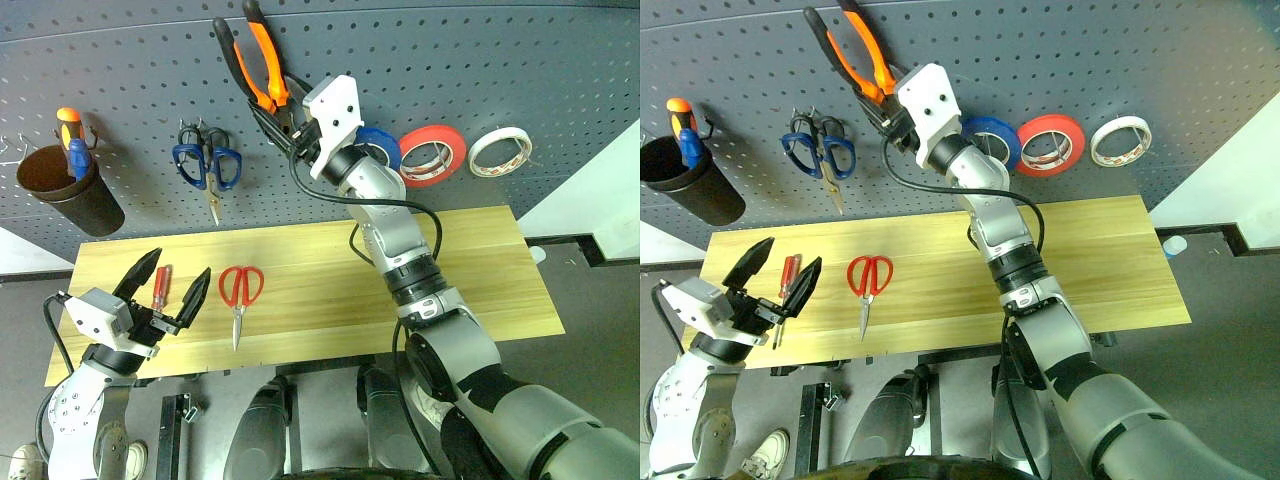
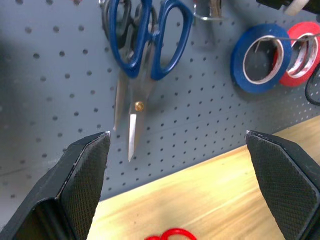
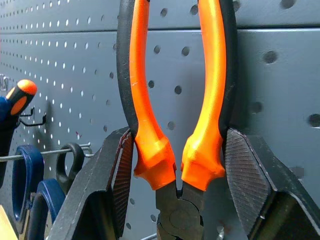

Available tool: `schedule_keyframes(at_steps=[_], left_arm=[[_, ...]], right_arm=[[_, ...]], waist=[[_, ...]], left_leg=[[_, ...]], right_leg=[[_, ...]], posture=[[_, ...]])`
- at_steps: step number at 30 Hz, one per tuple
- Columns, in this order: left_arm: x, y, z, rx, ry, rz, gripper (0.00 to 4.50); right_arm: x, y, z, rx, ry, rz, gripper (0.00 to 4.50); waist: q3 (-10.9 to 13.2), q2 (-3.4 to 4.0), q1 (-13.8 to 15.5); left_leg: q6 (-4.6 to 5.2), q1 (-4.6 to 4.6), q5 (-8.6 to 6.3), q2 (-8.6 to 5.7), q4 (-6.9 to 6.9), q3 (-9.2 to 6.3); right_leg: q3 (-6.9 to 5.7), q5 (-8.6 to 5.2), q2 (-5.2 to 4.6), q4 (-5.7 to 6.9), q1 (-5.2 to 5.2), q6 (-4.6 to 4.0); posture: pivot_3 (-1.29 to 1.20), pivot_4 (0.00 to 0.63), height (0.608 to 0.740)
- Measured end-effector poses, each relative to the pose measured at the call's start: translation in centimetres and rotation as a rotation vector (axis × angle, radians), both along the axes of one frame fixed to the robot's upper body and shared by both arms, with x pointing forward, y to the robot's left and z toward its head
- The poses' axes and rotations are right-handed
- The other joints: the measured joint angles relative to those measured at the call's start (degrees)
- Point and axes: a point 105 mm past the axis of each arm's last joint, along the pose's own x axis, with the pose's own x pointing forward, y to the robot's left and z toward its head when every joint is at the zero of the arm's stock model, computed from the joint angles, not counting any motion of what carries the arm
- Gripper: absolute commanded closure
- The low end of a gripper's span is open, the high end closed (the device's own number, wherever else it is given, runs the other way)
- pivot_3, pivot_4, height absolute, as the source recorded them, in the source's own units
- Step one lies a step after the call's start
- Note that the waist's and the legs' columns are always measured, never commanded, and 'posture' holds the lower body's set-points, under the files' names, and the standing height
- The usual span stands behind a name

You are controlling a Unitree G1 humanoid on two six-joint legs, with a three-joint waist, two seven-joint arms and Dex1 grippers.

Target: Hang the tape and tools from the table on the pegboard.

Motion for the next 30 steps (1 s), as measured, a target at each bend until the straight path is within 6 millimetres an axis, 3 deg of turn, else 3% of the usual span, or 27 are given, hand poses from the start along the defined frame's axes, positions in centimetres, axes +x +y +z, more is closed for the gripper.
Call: schedule_keyframes(at_steps=[2,9,13,17,24,27,30], left_arm=[[0.0,0.0,0.0,-0.004,0.0,0.001,0.0],[0.0,-0.1,-0.1,0.0,0.0,0.002,0.0],[-0.2,0.0,-0.4,0.007,0.019,-0.006,0.0],[-0.9,0.2,-1.3,0.014,0.097,-0.006,0.0],[-1.7,0.4,-4.1,0.051,0.311,0.077,0.0],[-1.6,-0.5,-6.0,0.046,0.411,0.119,0.0],[-0.2,-1.1,-7.6,0.084,0.501,0.199,0.0]], right_arm=[[0.1,0.1,-0.2,-0.004,-0.004,-0.007,2.18],[0.4,0.2,-0.7,-0.021,-0.024,-0.026,0.01],[0.2,-0.6,-0.4,-0.043,-0.065,-0.046,0.01],[-1.7,-2.7,-1.0,-0.14,-0.176,-0.046,0.01],[-7.6,-5.5,-4.0,-0.399,-0.264,0.093,0.01],[-10.1,-7.1,-6.0,-0.49,-0.178,0.195,0.01],[-11.7,-9.4,-9.8,-0.583,-0.002,0.264,0.01]], waist=[[0.0,0.0,0.02],[-0.01,-0.01,0.02],[-0.03,-0.05,0.14],[-0.08,-0.13,0.21],[-0.08,-0.14,0.13],[-0.1,-0.17,0.49],[-0.17,-0.25,1.66]], left_leg=[[0.0,0.0,0.0,0.0,0.01,0.0],[-0.15,0.01,0.09,0.0,0.03,0.0],[-0.43,0.01,0.26,0.0,0.06,-0.02],[-0.44,0.0,0.26,-0.01,0.03,-0.05],[-0.43,0.0,0.26,-0.01,0.03,-0.03],[-0.43,0.02,0.26,-0.02,0.15,-0.04],[-0.41,0.2,0.27,-0.03,0.22,-0.04]], right_leg=[[0.0,0.0,0.0,0.0,0.0,0.0],[0.0,0.01,0.0,0.06,0.0,-0.01],[0.0,0.07,0.0,0.07,0.03,-0.08],[0.0,0.07,0.0,0.06,0.05,-0.07],[0.0,0.06,-0.01,0.04,0.08,-0.05],[0.0,0.04,-0.02,-0.03,0.2,-0.08],[-0.02,0.03,-0.02,-0.04,0.45,-0.09]], posture=[[-0.03,0.273,0.733],[-0.02,0.259,0.733],[-0.02,0.245,0.733],[-0.02,0.237,0.733],[-0.03,0.24,0.733],[-0.03,0.236,0.733],[-0.03,0.228,0.733]])
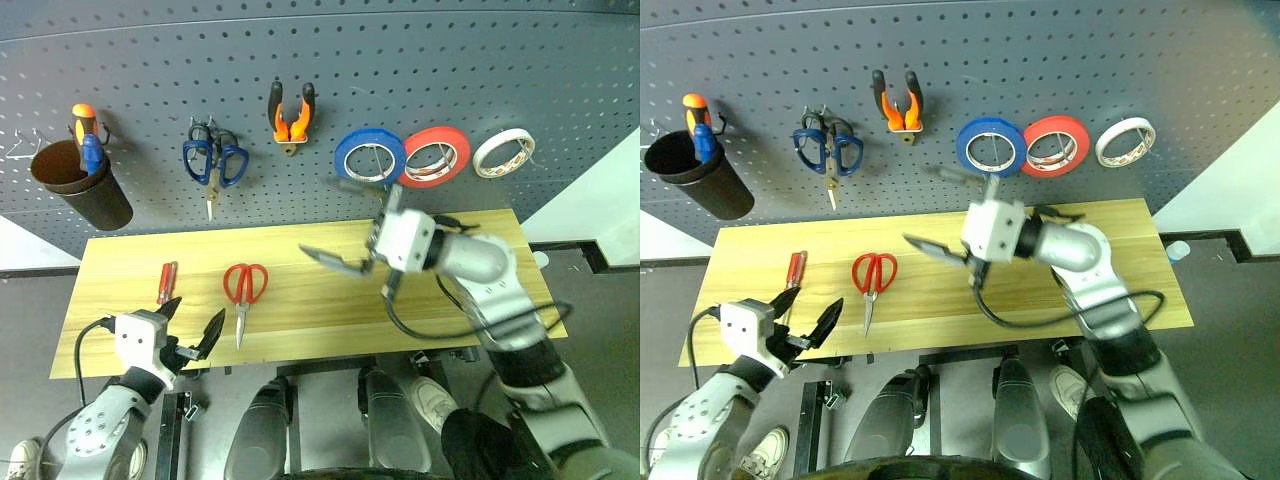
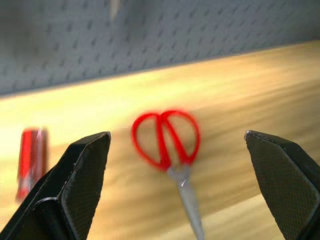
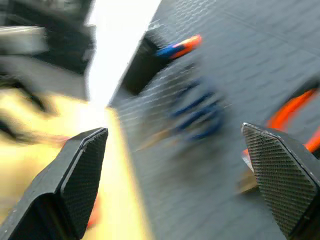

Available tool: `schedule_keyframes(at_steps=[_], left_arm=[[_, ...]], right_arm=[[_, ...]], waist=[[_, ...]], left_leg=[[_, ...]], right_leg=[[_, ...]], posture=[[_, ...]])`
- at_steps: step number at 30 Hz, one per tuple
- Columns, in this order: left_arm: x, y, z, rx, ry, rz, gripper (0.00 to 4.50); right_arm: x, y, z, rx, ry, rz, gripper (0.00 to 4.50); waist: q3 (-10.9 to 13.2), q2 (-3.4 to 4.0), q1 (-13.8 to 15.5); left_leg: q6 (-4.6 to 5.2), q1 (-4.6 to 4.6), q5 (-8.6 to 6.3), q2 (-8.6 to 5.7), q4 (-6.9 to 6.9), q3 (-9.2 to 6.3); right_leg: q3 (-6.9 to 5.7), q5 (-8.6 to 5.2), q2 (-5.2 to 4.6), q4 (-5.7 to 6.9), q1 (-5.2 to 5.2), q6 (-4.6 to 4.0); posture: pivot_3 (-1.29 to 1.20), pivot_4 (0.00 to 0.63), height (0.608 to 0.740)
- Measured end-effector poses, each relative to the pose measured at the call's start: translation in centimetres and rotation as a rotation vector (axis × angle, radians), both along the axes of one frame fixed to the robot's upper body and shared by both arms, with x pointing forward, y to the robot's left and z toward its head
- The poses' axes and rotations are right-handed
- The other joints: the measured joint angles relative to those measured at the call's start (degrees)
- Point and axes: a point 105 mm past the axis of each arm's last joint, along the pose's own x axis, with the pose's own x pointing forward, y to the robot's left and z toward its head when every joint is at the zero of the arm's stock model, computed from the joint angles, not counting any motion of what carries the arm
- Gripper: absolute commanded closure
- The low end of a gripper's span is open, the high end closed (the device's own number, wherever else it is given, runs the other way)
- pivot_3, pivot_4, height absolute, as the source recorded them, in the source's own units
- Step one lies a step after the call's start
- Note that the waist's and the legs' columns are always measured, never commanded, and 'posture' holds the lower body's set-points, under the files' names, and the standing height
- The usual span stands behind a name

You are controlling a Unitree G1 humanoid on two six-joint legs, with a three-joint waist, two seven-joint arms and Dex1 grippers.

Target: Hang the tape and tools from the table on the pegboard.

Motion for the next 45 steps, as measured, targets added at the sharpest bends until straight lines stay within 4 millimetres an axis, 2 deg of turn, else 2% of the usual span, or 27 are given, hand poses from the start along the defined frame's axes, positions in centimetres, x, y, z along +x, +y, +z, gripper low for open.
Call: schedule_keyframes(at_steps=[1,3,7,10,13,17,25,28,39,45], left_arm=[[0.4,0.0,-0.8,0.016,0.046,0.028,0.0],[1.1,-0.3,-2.4,0.039,0.135,0.06,0.0],[3.2,-1.6,-3.9,0.034,0.254,0.11,0.0],[4.9,-2.1,-5.2,0.038,0.38,0.17,0.0],[6.2,-3.5,-5.7,-0.007,0.476,0.191,0.0],[7.0,-4.8,-6.1,-0.038,0.553,0.192,0.0],[7.9,-4.5,-6.2,-0.022,0.63,0.253,0.0],[7.9,-4.2,-6.4,-0.037,0.655,0.278,0.55],[7.6,-4.0,-6.7,-0.059,0.676,0.292,4.21],[7.4,-4.1,-6.9,-0.061,0.679,0.286,4.25]], right_arm=[[-0.2,-0.7,-1.2,-0.031,0.053,-0.007,0.01],[-0.6,-1.5,-2.3,-0.056,0.109,-0.009,0.01],[-0.4,-3.9,-5.0,-0.125,0.156,-0.074,0.01],[-0.3,-4.7,-6.4,-0.15,0.178,-0.102,0.01],[-0.2,-5.1,-6.9,-0.165,0.17,-0.115,0.01],[0.0,-5.4,-7.0,-0.171,0.156,-0.131,0.01],[0.2,-5.7,-7.0,-0.178,0.128,-0.156,0.01],[0.3,-5.8,-7.1,-0.175,0.127,-0.165,0.0],[0.5,-5.6,-7.1,-0.174,0.113,-0.177,0.0],[0.7,-5.6,-7.1,-0.178,0.105,-0.177,0.0]], waist=[[-0.01,-0.03,0.13],[-0.03,-0.06,-0.16],[-0.17,-0.27,0.05],[-0.21,-0.31,-0.04],[-0.29,-0.42,-0.1],[-0.38,-0.5,-0.08],[-0.7,-0.51,-0.12],[-1.05,-0.5,-0.11],[-1.59,-0.45,-0.06],[-1.68,-0.41,-0.07]], left_leg=[[0.01,0.13,0.0,0.0,0.02,0.01],[0.01,0.33,0.0,0.0,0.04,0.05],[0.01,0.54,0.0,0.0,-0.01,0.03],[-0.01,0.52,0.01,-0.02,0.03,0.03],[-0.03,0.52,0.02,-0.03,0.05,0.04],[-0.06,0.53,0.04,-0.03,0.05,0.04],[-0.1,0.54,0.06,-0.03,0.09,0.05],[-0.11,0.55,0.06,-0.03,0.1,0.05],[-0.11,0.56,0.06,-0.07,0.36,0.05],[-0.11,0.56,0.06,-0.07,0.46,0.05]], right_leg=[[0.0,-0.01,0.0,0.0,0.12,0.0],[0.01,-0.17,0.0,-0.01,0.29,0.09],[-0.02,-0.11,-0.01,-0.06,0.53,0.29],[-0.02,0.15,-0.01,-0.06,0.52,0.27],[-0.01,0.18,-0.02,-0.08,0.53,0.3],[-0.01,0.18,-0.02,-0.07,0.53,0.3],[-0.01,0.2,-0.03,-0.07,0.57,0.32],[-0.01,0.21,-0.03,-0.07,0.58,0.33],[0.0,0.27,-0.05,-0.07,0.76,0.4],[0.0,0.29,-0.05,-0.05,0.8,0.4]], posture=[[-0.03,0.228,0.733],[-0.04,0.218,0.733],[-0.06,0.203,0.733],[-0.07,0.194,0.733],[-0.08,0.187,0.733],[-0.1,0.181,0.733],[-0.11,0.175,0.733],[-0.11,0.173,0.733],[-0.1,0.172,0.733],[-0.1,0.171,0.733]])
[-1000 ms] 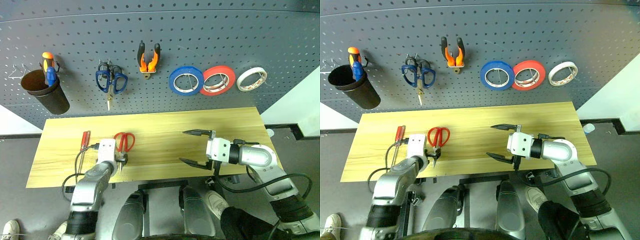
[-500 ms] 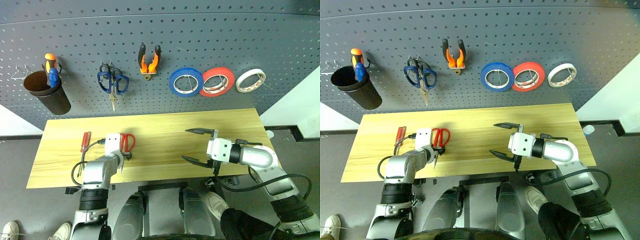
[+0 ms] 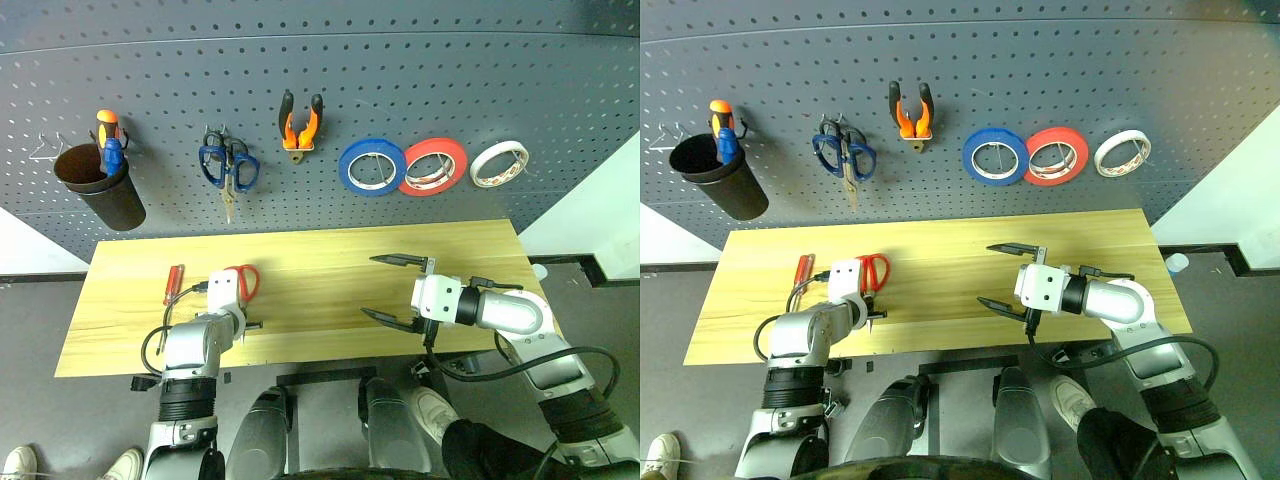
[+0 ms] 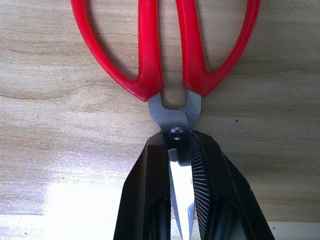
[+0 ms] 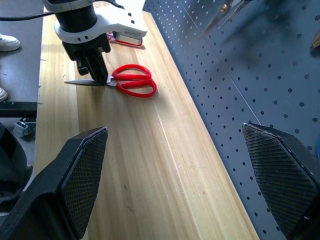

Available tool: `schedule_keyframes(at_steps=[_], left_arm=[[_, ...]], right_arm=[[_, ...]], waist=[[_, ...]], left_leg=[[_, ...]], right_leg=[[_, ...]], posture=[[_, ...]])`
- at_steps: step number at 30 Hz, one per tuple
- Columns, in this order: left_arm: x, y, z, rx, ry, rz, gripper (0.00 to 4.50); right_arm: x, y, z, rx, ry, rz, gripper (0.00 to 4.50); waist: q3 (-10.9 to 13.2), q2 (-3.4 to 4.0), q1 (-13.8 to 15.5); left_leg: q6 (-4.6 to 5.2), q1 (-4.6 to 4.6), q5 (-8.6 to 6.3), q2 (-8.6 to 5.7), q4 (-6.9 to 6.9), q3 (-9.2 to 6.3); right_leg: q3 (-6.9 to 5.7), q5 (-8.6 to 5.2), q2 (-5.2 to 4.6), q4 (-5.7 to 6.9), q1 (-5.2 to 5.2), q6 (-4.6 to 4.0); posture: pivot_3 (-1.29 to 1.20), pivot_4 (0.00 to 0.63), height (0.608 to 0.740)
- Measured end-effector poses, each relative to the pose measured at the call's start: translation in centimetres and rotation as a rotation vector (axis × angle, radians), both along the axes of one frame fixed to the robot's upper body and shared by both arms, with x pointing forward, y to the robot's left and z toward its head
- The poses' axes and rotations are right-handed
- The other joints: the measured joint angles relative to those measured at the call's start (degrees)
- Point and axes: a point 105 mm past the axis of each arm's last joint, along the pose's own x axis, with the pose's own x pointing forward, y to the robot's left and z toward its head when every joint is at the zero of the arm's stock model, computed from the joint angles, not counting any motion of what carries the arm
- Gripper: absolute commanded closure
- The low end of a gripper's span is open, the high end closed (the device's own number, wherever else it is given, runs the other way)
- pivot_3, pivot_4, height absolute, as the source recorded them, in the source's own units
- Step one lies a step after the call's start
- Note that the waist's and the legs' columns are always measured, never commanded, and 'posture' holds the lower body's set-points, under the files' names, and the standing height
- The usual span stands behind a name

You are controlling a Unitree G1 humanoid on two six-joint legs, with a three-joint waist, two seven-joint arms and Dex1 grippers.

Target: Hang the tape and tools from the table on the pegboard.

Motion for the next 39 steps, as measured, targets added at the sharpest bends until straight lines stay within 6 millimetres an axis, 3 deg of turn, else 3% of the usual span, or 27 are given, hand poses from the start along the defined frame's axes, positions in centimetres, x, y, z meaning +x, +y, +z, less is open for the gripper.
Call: schedule_keyframes(at_steps=[9,16,18,25,29,32,35,39], left_arm=[[-1.3,0.1,0.8,-0.062,-0.087,-0.075,4.25],[-3.8,5.3,4.7,0.007,-0.361,-0.176,4.25],[-4.4,5.8,6.3,0.002,-0.48,-0.221,4.25],[-6.9,5.8,14.8,-0.215,-0.996,-0.341,4.25],[-6.6,7.0,19.2,-0.186,-1.2,-0.342,4.25],[-5.6,7.9,21.1,-0.064,-1.236,-0.358,4.25],[-4.4,8.4,21.3,0.029,-1.227,-0.349,4.25],[-1.6,7.8,20.1,0.121,-1.152,-0.392,4.25]], right_arm=[[0.1,0.3,0.4,0.034,0.0,0.004,0.0],[-0.9,1.0,2.3,0.191,0.169,0.077,0.0],[-1.0,1.0,2.5,0.207,0.211,0.092,0.0],[-0.6,1.3,3.5,0.217,0.241,0.118,0.0],[-0.4,1.8,4.2,0.246,0.235,0.134,0.0],[-0.2,2.2,5.0,0.262,0.213,0.149,0.0],[-0.1,2.4,5.2,0.27,0.205,0.15,0.0],[-0.1,2.6,5.4,0.315,0.249,0.155,0.0]], waist=[[-0.02,0.0,-0.18],[-0.09,0.07,0.03],[-0.16,0.05,0.37],[-0.51,0.07,0.93],[-0.85,0.06,1.53],[-1.1,0.02,1.63],[-1.35,-0.03,1.61],[-1.52,-0.02,1.68]], left_leg=[[0.0,-0.02,-0.01,0.01,0.13,0.0],[0.01,-0.04,-0.02,0.02,0.19,0.01],[0.02,-0.09,-0.02,0.01,0.22,0.01],[0.03,-0.06,-0.03,0.03,0.26,0.06],[0.04,-0.04,-0.02,0.03,0.29,0.07],[0.04,-0.03,-0.02,0.01,0.32,0.08],[0.05,-0.02,-0.03,0.01,0.3,0.1],[0.05,0.01,-0.03,0.01,0.31,0.09]], right_leg=[[0.02,0.03,0.01,0.04,0.03,-0.02],[0.04,-0.04,0.0,-0.02,0.03,-0.29],[0.04,-0.02,-0.02,-0.14,0.07,-0.37],[0.03,0.02,-0.01,-0.15,0.1,-0.43],[0.03,0.04,0.01,-0.14,0.14,-0.41],[0.04,0.07,0.02,-0.16,0.17,-0.37],[0.05,0.12,0.02,-0.19,0.2,-0.26],[0.04,0.14,0.04,-0.15,0.2,-0.24]], posture=[[-0.1,0.167,0.733],[-0.08,0.162,0.733],[-0.07,0.159,0.733],[-0.05,0.15,0.733],[-0.05,0.145,0.733],[-0.05,0.142,0.733],[-0.05,0.139,0.733],[-0.05,0.134,0.733]])
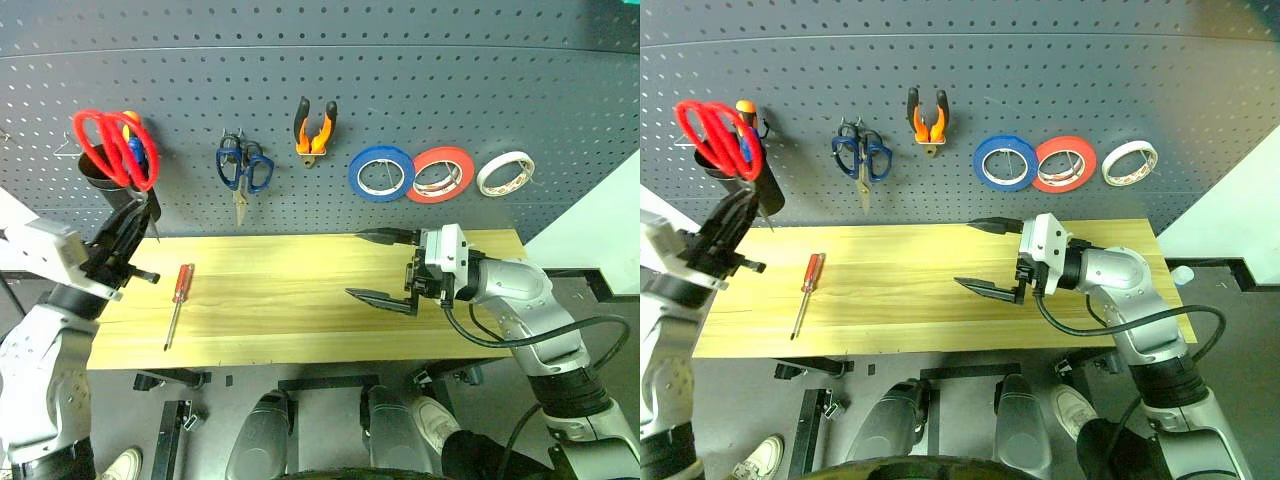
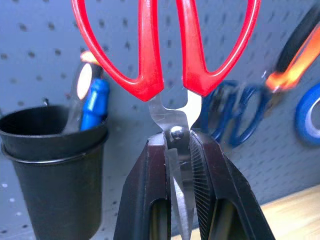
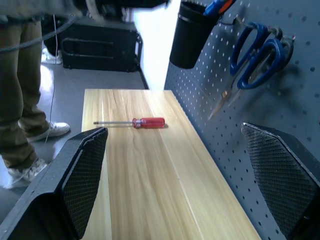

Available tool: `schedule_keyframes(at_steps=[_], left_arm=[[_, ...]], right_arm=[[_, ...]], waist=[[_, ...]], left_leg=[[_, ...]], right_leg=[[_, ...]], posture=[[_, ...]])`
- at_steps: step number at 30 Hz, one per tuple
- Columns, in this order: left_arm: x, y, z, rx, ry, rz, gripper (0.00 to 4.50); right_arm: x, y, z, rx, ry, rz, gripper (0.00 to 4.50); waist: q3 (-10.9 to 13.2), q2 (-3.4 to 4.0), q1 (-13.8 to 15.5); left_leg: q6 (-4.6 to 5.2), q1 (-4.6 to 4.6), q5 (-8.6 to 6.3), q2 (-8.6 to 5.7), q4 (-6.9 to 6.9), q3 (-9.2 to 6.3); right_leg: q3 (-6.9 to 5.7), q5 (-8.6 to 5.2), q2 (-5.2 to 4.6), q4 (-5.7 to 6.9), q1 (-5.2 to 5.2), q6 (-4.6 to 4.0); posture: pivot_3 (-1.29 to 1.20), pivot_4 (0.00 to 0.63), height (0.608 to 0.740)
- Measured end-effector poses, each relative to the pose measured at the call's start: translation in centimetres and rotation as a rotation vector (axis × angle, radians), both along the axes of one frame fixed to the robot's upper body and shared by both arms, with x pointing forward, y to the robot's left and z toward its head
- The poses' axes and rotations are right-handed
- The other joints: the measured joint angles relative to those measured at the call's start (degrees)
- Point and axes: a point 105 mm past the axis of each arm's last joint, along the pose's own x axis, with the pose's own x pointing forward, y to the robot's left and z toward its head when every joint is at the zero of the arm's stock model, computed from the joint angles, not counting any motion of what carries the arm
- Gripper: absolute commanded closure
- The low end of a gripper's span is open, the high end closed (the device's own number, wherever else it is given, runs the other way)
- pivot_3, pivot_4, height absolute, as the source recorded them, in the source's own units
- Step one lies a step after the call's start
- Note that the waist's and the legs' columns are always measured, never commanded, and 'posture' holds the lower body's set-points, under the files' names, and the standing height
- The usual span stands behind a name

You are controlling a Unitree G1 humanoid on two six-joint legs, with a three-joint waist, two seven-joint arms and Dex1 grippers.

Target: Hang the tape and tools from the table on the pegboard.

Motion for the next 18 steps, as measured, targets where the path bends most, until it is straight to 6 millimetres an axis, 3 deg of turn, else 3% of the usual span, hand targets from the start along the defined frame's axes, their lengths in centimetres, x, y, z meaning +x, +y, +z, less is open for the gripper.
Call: schedule_keyframes(at_steps=[5,13,17,18], left_arm=[[2.2,-1.0,-1.2,0.11,0.04,-0.011,4.25],[4.3,-2.7,-2.5,0.188,0.07,-0.064,4.25],[5.2,-2.6,-3.6,0.234,0.106,-0.048,4.25],[5.3,-2.6,-3.8,0.238,0.114,-0.046,3.9]], right_arm=[[-0.8,0.2,0.4,0.033,0.048,0.042,0.0],[-1.0,0.3,0.5,0.05,0.067,0.04,0.0],[-1.0,0.4,0.6,0.052,0.065,0.033,0.0],[-1.0,0.3,0.6,0.053,0.065,0.031,0.0]], waist=[[-0.05,0.0,-0.33],[-0.1,0.0,-0.36],[-0.17,0.01,-0.38],[-0.22,0.01,-0.39]], left_leg=[[0.01,0.0,0.0,0.0,-0.04,0.0],[0.0,0.0,0.0,0.01,-0.03,0.01],[0.0,0.0,0.0,0.01,-0.03,0.01],[0.0,0.0,0.0,0.01,-0.03,0.01]], right_leg=[[0.0,0.01,0.0,-0.02,-0.01,0.04],[0.0,0.07,0.0,-0.01,-0.03,0.13],[0.0,0.1,0.0,0.0,-0.03,0.19],[0.0,0.1,0.0,-0.01,-0.03,0.2]], posture=[[-0.07,0.127,0.733],[-0.09,0.12,0.733],[-0.09,0.118,0.733],[-0.1,0.116,0.733]])
